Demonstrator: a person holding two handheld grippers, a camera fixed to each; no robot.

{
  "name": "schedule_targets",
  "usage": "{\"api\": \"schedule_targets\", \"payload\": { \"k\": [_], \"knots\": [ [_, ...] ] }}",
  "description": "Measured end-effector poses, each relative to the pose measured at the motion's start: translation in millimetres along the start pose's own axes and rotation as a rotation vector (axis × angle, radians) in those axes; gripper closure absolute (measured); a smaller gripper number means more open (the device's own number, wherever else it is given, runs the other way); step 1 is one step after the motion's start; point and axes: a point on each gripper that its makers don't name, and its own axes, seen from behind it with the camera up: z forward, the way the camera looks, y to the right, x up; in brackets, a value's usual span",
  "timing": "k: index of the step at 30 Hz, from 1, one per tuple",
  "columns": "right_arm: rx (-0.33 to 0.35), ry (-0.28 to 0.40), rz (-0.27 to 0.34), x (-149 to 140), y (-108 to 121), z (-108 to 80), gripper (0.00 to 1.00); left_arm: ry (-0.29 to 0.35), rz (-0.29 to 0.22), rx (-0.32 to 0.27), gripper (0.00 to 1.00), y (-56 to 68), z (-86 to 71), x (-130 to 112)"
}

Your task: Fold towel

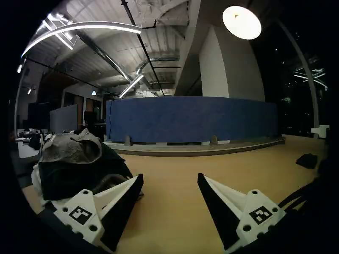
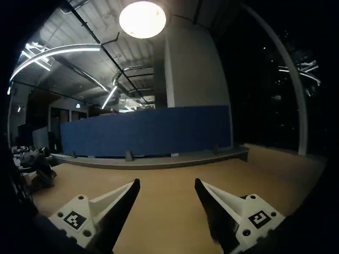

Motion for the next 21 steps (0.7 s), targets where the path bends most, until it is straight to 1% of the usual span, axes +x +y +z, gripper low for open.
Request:
{"api": "schedule_targets", "payload": {
  "k": [5,10,17,21],
  "knots": [
    [-0.004,0.001,0.019,-14.6,7.9,-2.2,0.00,0.000,0.000,0.000,0.05,-0.1,0.0,-0.2],
    [-0.006,0.006,0.010,-24.6,11.7,-4.2,0.00,0.000,0.000,0.000,0.05,-0.2,0.3,-0.1],
    [0.001,0.013,0.011,-29.9,9.5,0.8,0.00,0.000,0.000,0.000,0.05,-0.7,0.5,-0.1],
    [0.003,0.015,0.000,-33.7,6.7,2.1,0.00,0.000,0.000,0.000,0.05,-0.9,0.8,0.1]
  ]
}}
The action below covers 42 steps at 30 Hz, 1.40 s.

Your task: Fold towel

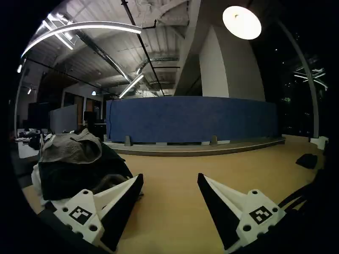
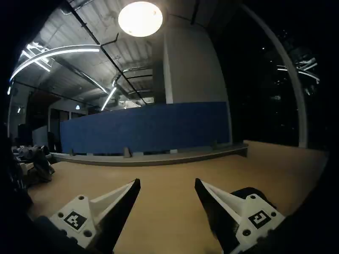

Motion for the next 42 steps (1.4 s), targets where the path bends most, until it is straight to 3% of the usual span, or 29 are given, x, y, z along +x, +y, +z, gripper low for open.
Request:
{"api": "schedule_targets", "payload": {
  "k": [12,42],
  "knots": [
    [-0.010,-0.010,-0.084,-9.3,-10.3,0.6,0.00,0.000,0.000,0.000,0.05,-0.2,0.2,-0.4],
    [-0.014,-0.013,-0.082,-8.9,-9.5,-0.2,0.00,0.000,0.000,0.000,0.05,0.7,1.9,0.1]
  ]
}}
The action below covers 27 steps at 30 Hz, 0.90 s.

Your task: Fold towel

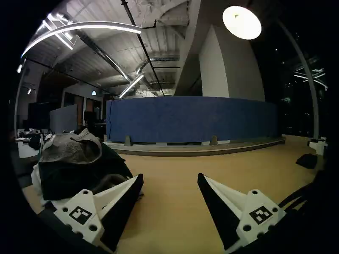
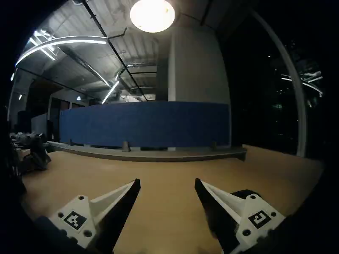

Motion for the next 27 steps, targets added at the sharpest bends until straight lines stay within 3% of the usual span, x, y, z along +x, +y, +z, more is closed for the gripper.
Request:
{"api": "schedule_targets", "payload": {
  "k": [27],
  "knots": [
    [0.000,0.000,0.000,0.6,0.4,-0.4,0.00,0.000,-0.001,0.000,0.05,-0.6,-1.0,-0.8]
  ]
}}
